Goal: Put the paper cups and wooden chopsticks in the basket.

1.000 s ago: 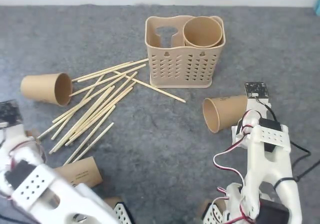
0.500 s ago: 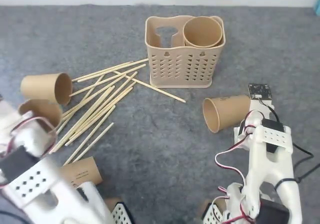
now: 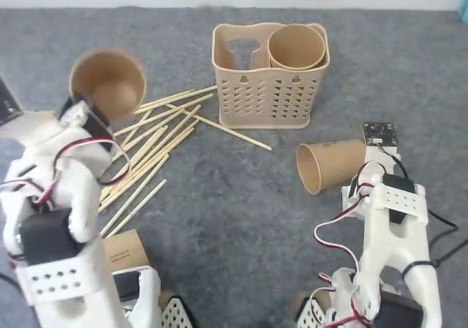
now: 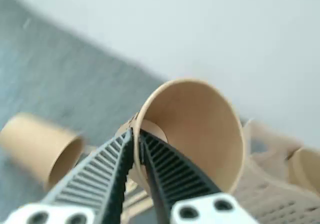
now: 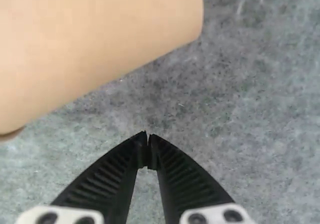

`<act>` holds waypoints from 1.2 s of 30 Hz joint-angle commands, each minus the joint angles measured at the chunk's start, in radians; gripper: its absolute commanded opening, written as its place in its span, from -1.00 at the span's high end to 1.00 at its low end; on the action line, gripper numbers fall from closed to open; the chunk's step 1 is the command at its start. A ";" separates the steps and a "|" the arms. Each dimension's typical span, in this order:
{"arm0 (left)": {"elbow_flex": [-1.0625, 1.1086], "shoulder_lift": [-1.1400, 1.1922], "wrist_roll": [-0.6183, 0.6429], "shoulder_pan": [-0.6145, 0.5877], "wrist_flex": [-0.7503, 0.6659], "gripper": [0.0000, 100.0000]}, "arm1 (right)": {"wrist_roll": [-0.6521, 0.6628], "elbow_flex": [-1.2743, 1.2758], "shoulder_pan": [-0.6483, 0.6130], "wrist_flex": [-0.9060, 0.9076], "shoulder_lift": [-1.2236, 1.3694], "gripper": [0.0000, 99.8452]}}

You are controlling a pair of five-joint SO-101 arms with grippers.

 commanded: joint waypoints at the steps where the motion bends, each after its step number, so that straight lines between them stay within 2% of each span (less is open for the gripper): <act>1: -0.073 0.003 0.015 0.103 -0.107 0.98 | 0.006 -0.003 0.012 -0.015 -0.045 0.98; 7: -0.054 0.006 0.021 0.304 -0.305 0.98 | 0.005 -0.003 0.010 -0.030 -0.041 0.98; 13: -0.059 0.126 0.235 0.434 -0.511 0.98 | 0.005 -0.003 0.010 -0.030 -0.041 0.98; 16: -0.102 0.235 0.259 0.474 -0.588 0.98 | 0.005 -0.003 0.010 -0.033 -0.041 0.98; 25: -0.386 0.641 0.259 0.600 -0.603 0.98 | 0.005 -0.003 0.008 -0.035 -0.042 0.98; 36: -0.487 0.951 0.258 0.601 -0.601 0.98 | 0.009 -0.005 0.010 -0.050 -0.044 0.98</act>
